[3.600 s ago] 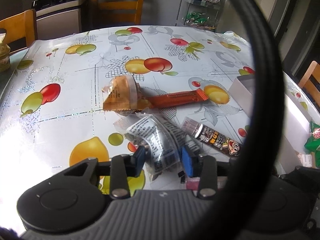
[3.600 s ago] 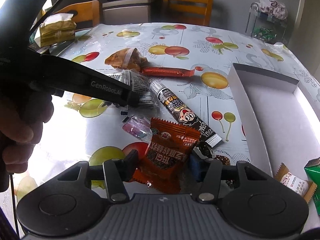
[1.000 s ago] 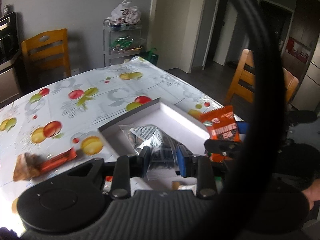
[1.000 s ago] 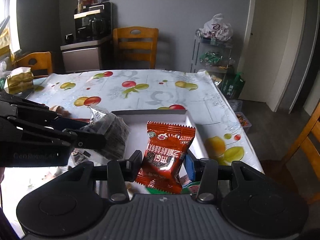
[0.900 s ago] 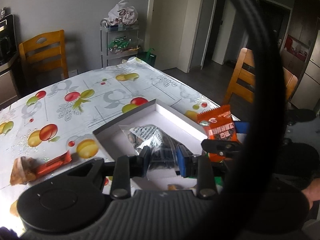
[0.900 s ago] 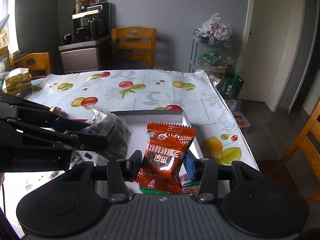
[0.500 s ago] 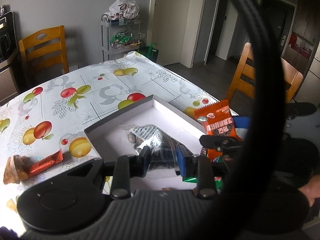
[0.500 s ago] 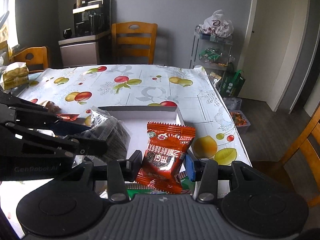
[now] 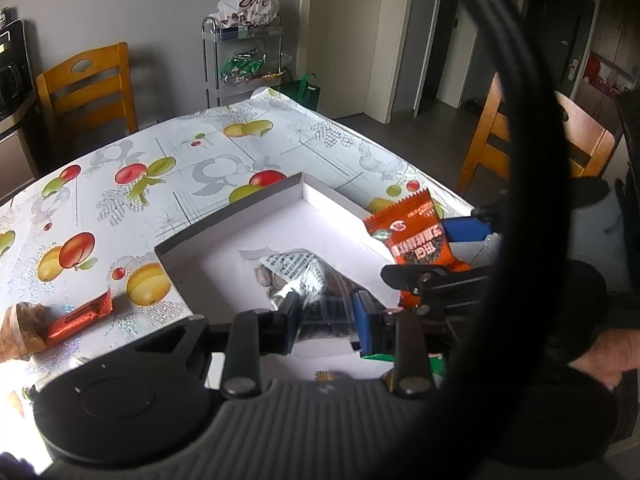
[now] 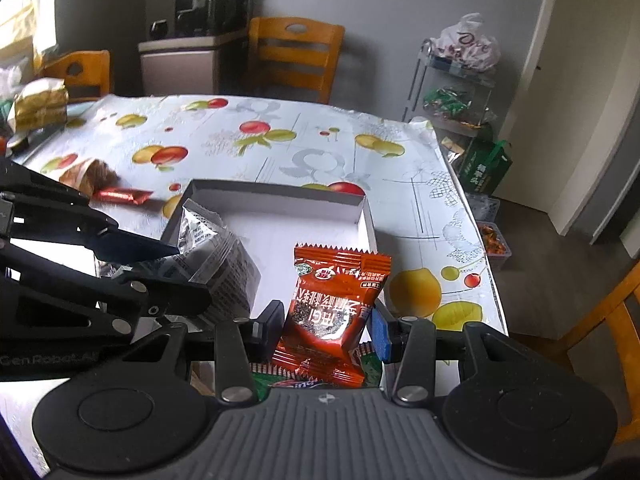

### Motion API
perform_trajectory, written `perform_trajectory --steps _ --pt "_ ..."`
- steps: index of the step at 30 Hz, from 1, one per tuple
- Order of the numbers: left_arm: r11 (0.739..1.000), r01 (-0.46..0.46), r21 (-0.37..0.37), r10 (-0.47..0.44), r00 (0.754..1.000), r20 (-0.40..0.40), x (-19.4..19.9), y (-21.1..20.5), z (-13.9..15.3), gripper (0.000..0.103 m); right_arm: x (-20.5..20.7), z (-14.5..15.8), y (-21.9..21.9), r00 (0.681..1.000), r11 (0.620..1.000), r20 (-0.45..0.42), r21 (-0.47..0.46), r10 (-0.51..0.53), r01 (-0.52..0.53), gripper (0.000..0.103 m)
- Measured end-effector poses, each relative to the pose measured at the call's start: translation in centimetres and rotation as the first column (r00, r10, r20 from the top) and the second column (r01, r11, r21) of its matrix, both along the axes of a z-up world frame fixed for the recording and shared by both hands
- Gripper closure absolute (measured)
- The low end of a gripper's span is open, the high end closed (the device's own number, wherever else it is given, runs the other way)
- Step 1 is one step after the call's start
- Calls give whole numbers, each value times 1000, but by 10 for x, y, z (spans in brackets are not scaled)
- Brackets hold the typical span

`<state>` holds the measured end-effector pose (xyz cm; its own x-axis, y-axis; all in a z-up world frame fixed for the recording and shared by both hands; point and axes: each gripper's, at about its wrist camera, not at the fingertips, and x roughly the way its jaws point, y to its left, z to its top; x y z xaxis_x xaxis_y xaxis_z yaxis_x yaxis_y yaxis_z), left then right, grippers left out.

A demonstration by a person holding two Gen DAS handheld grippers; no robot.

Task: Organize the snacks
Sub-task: 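Carry the candy packet and nut bag over the white tray and lower them, then open both tools to release the candy packet and nut bag into the tray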

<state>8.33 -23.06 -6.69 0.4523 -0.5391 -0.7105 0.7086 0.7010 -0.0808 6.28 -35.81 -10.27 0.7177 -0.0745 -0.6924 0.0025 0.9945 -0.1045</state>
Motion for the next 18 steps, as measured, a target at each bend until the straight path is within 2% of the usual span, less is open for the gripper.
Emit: perform_trajectory --steps 18 --pt "997 37 74 -32 997 -69 1 -1 -37 77 6 -30 5 991 997 -115 -26 63 -67 58"
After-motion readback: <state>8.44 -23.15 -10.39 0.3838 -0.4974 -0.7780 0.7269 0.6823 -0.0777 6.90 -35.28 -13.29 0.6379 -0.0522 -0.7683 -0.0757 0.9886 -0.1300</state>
